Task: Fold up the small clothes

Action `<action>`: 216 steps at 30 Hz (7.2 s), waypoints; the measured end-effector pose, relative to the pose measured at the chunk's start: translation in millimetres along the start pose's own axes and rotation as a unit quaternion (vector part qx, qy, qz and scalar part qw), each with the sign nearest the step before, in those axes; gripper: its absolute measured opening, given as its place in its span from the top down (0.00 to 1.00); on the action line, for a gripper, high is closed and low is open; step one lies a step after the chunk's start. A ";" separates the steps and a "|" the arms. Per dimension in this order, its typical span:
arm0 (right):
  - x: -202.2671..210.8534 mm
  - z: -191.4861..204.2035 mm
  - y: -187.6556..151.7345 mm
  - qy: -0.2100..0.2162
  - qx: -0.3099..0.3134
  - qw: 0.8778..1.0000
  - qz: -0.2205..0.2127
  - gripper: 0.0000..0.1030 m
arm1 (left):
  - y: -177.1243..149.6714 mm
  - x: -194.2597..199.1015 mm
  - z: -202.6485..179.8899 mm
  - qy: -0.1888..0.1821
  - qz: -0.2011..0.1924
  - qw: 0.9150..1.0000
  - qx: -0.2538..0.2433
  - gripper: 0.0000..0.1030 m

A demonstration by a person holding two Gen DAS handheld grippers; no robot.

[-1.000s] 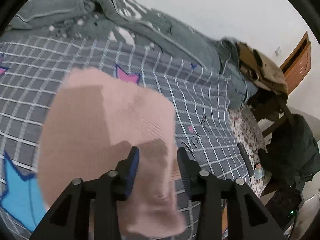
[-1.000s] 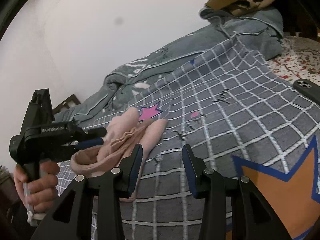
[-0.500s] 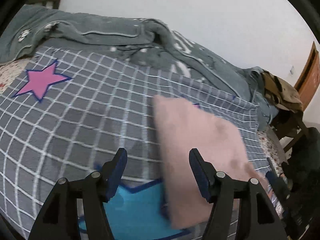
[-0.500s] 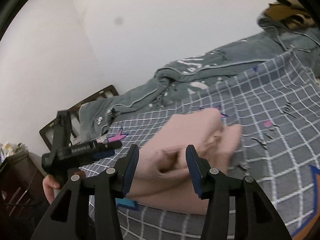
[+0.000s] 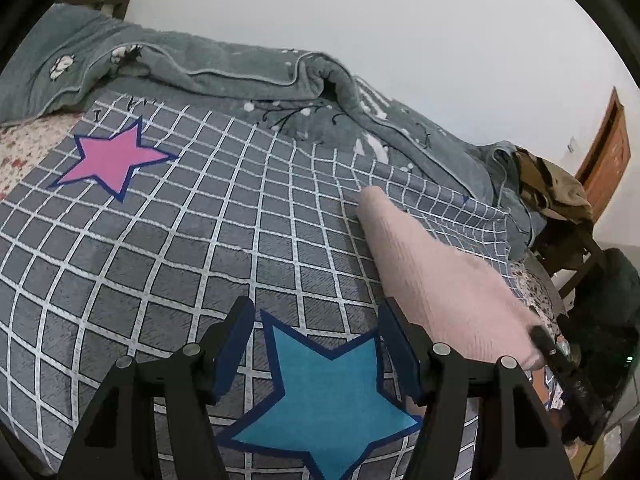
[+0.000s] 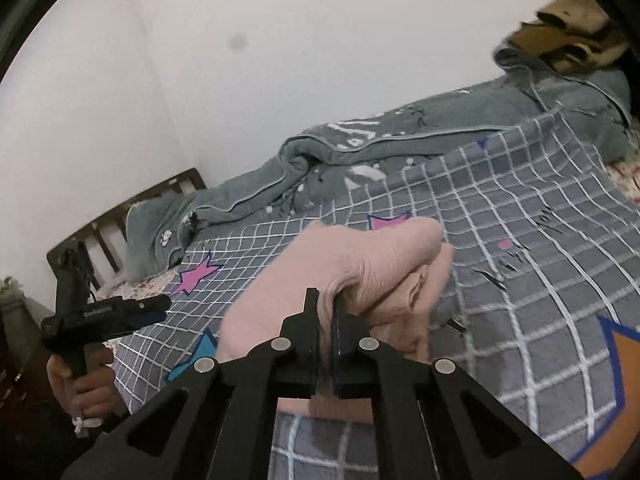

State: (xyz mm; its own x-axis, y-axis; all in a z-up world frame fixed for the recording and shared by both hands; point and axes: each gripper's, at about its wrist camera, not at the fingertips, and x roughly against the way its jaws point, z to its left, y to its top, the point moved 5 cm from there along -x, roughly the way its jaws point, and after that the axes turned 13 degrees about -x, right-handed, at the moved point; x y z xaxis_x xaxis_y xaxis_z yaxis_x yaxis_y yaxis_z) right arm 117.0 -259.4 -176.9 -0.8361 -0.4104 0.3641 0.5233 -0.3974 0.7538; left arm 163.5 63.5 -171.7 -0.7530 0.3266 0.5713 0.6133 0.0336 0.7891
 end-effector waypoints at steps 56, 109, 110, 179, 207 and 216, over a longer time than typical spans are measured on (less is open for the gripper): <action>13.7 -16.6 -34.1 -0.031 0.058 0.997 0.048 0.94 | -51.1 -37.6 -110.5 -0.030 0.052 0.987 -0.150 0.80; -109.8 -62.8 29.5 -0.126 -0.001 0.982 0.143 0.39 | 30.1 -122.1 -88.5 -0.062 0.062 0.991 -0.097 0.33; -109.9 -62.0 29.2 -0.127 0.000 0.982 0.142 0.39 | 29.7 -122.3 -89.6 -0.060 0.062 0.991 -0.098 0.33; -96.9 -61.5 25.6 -0.112 -0.010 0.982 0.149 0.36 | 22.7 -127.0 -101.0 -0.062 0.068 0.990 -0.103 0.33; -120.8 -63.3 30.2 -0.035 -0.091 0.978 0.182 0.54 | 25.8 -144.6 -89.8 -0.141 0.061 0.988 -0.019 0.60; -122.0 -40.4 40.3 -0.021 -0.083 0.988 0.126 0.65 | 39.7 -135.6 -78.6 -0.131 0.038 0.991 -0.017 0.62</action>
State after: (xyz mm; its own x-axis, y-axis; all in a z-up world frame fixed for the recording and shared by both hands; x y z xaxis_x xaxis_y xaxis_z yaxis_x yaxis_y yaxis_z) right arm 246.7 -258.6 -213.1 -0.6795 -0.4805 0.5544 0.7332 -0.4171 0.5371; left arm 271.2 -53.7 -200.1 -0.6144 0.5602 0.5556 0.6548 -0.0308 0.7552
